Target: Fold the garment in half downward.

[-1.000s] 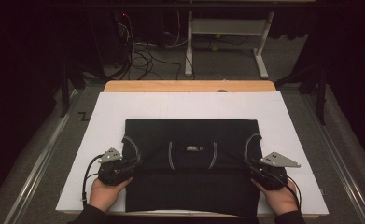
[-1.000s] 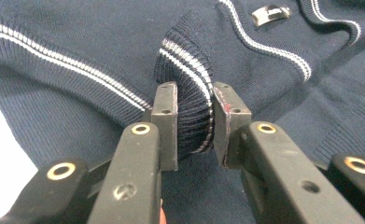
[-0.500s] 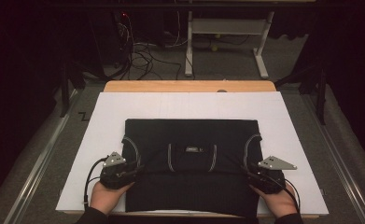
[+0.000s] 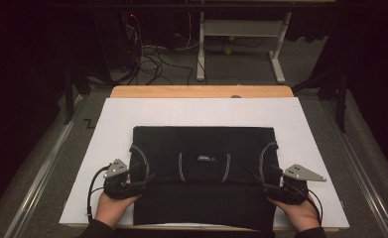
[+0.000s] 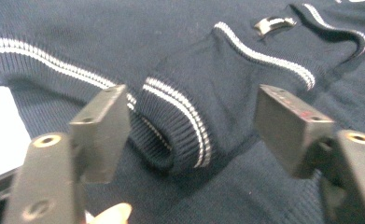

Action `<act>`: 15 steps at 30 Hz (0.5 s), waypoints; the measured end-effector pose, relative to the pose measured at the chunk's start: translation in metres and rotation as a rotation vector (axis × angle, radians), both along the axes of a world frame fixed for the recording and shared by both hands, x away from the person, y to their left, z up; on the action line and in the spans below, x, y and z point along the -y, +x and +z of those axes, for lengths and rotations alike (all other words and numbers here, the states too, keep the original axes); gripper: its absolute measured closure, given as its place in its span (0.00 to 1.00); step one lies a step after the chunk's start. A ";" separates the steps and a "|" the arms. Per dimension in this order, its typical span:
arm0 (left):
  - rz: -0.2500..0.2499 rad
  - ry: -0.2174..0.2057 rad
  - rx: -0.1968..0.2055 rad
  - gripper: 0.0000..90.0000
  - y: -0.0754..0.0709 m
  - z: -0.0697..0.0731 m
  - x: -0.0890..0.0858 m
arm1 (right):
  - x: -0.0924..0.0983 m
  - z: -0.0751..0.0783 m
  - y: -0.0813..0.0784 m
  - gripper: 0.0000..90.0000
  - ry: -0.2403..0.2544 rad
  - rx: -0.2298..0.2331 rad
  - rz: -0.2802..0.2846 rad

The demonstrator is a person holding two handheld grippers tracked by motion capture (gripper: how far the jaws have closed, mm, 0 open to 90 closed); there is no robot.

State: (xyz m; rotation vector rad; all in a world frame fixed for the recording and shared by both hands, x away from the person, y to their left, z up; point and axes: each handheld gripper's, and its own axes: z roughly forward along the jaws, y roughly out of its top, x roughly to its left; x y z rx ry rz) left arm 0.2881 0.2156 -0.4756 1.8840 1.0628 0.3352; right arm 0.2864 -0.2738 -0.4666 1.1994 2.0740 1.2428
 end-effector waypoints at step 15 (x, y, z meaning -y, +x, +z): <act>-0.020 -0.003 -0.010 0.00 0.004 0.003 0.005 | -0.005 0.005 0.002 0.00 0.019 0.029 -0.022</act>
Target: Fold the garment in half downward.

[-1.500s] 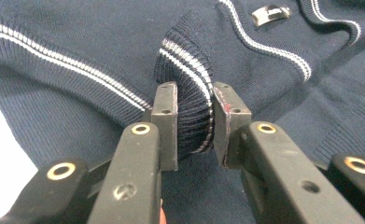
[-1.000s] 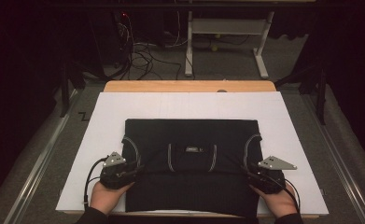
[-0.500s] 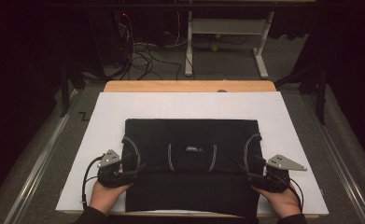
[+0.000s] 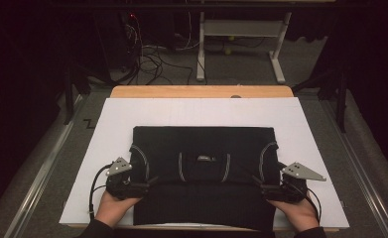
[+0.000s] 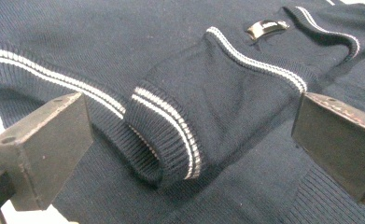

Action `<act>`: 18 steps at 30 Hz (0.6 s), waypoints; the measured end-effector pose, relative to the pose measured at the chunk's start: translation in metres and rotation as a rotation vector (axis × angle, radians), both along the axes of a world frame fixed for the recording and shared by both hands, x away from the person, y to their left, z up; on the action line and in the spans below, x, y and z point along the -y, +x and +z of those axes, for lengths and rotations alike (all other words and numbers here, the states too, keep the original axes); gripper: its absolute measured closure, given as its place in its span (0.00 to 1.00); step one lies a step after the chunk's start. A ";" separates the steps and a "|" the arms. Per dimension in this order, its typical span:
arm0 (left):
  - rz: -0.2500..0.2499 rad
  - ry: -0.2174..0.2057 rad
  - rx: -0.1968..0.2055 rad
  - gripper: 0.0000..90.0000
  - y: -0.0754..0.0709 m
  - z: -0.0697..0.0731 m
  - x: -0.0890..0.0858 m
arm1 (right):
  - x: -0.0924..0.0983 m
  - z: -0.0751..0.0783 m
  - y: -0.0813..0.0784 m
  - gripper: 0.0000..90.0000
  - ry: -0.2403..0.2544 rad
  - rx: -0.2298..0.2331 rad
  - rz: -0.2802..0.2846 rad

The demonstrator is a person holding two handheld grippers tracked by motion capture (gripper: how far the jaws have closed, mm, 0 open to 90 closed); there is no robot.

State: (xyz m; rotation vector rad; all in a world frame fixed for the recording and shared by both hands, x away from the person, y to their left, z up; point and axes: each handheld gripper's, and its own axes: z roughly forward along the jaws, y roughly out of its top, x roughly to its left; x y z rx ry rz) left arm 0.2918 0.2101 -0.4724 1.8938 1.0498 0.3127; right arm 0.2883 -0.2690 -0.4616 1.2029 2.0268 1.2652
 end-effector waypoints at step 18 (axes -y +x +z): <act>-0.055 -0.016 -0.011 0.00 0.003 0.009 0.023 | -0.026 0.001 0.005 0.00 -0.015 0.004 0.079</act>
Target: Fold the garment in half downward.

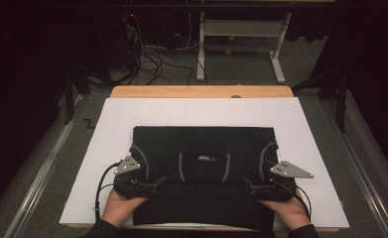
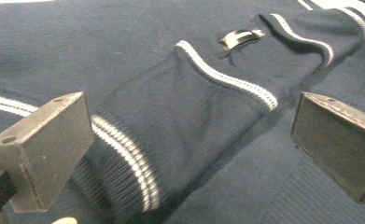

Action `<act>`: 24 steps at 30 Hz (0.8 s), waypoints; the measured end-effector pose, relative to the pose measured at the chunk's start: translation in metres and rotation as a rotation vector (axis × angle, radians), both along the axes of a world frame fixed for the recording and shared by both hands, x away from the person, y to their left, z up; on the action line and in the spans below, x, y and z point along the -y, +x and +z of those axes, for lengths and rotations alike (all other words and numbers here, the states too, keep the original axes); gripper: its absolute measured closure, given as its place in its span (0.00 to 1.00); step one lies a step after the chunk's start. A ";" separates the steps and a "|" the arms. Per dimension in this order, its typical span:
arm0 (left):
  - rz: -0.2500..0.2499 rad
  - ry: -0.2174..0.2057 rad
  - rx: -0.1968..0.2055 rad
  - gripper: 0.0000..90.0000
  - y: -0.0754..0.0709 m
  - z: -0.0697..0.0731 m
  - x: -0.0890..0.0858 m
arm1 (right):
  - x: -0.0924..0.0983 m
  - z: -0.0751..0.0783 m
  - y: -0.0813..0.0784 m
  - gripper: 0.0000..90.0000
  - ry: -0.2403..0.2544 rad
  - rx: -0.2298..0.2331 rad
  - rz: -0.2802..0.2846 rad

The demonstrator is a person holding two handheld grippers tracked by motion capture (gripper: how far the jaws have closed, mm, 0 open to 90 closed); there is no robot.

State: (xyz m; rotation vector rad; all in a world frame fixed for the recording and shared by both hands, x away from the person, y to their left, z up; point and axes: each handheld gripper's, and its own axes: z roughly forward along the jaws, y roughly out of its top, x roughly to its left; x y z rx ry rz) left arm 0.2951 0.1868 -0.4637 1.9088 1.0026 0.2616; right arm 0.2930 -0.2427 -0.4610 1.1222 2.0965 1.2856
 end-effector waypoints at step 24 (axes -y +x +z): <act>0.009 0.116 -0.197 0.26 0.090 0.019 0.061 | -0.059 0.015 0.066 0.48 -0.078 -0.137 0.011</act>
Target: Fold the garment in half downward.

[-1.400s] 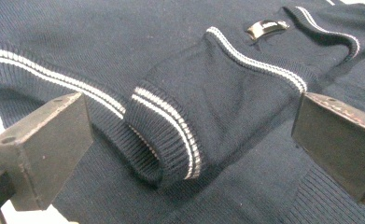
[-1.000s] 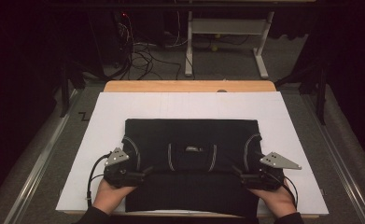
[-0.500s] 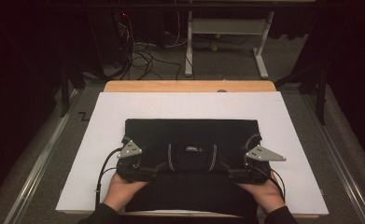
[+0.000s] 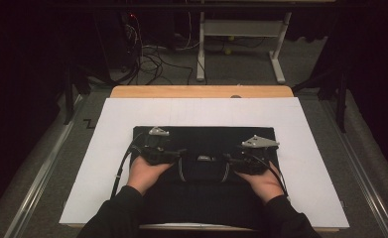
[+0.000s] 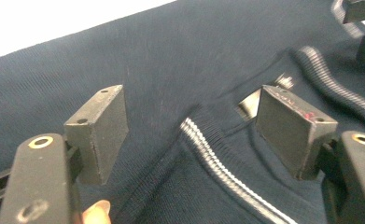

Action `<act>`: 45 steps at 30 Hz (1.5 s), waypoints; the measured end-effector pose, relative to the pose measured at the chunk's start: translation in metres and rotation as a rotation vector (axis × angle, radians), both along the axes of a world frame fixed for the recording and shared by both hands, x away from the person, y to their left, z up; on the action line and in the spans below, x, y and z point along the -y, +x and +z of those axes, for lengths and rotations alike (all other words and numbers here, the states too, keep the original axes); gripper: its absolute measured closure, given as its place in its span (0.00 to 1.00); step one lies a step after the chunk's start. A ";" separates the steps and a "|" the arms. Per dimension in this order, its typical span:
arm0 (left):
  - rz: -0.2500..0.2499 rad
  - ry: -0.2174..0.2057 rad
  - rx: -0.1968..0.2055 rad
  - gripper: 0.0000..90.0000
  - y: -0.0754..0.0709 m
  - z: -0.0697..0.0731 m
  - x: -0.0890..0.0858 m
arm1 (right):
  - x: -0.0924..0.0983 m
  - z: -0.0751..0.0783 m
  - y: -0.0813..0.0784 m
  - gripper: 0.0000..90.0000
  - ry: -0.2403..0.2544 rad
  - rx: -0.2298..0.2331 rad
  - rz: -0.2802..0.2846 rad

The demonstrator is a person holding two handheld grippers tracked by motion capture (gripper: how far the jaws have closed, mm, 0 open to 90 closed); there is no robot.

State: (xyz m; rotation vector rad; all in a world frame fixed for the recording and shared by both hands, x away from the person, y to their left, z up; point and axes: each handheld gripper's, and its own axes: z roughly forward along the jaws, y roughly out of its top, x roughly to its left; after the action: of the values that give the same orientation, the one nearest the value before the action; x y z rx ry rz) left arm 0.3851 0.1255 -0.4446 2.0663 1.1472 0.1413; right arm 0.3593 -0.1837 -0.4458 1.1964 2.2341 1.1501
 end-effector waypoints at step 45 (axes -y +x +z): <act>-0.140 -0.073 0.226 0.82 -0.143 -0.006 -0.020 | 0.018 -0.006 -0.115 0.90 0.020 0.171 0.191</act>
State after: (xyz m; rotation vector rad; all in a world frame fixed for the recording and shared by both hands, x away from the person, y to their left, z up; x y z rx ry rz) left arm 0.2421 0.1452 -0.4503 2.0003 0.8568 0.2542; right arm 0.2439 -0.2013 -0.4514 0.8700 2.2468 1.2973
